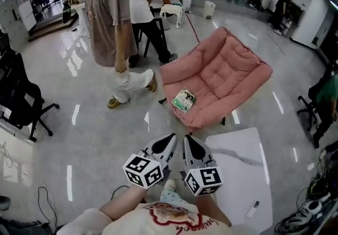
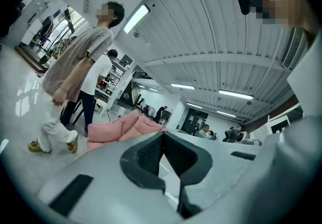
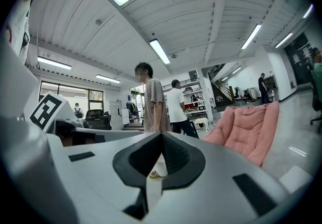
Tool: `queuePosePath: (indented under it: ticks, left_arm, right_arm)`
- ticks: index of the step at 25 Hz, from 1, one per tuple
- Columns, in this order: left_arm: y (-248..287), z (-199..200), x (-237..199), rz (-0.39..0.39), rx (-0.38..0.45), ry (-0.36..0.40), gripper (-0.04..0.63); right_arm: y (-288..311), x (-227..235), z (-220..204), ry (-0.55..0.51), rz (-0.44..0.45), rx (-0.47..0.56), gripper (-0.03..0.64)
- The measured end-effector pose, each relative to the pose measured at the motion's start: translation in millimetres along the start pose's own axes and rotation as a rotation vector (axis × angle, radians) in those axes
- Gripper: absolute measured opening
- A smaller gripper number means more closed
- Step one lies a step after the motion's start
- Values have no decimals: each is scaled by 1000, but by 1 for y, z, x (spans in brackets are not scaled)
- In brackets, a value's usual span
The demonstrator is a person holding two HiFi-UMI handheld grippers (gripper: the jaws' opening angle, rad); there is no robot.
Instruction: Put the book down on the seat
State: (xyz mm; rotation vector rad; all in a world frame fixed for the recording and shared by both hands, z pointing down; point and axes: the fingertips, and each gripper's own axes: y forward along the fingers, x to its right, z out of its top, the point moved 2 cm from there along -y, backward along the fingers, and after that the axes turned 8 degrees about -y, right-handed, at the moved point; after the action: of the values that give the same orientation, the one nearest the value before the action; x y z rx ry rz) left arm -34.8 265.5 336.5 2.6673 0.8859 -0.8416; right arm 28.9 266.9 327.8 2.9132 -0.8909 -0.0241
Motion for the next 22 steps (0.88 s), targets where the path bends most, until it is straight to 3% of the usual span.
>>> queuePosePath:
  ticks: [10, 17, 22]
  left_arm:
    - [-131, -41, 33, 3, -23, 1, 3]
    - [-169, -45, 63, -9, -10, 0, 4]
    - [-169, -40, 74, 33, 30, 9, 3]
  right_arm:
    - [-94, -108, -21, 31, -20, -1, 0]
    - [-135, -136, -3, 1, 8, 30, 0]
    - [-144, -132, 11, 14, 42, 78, 0]
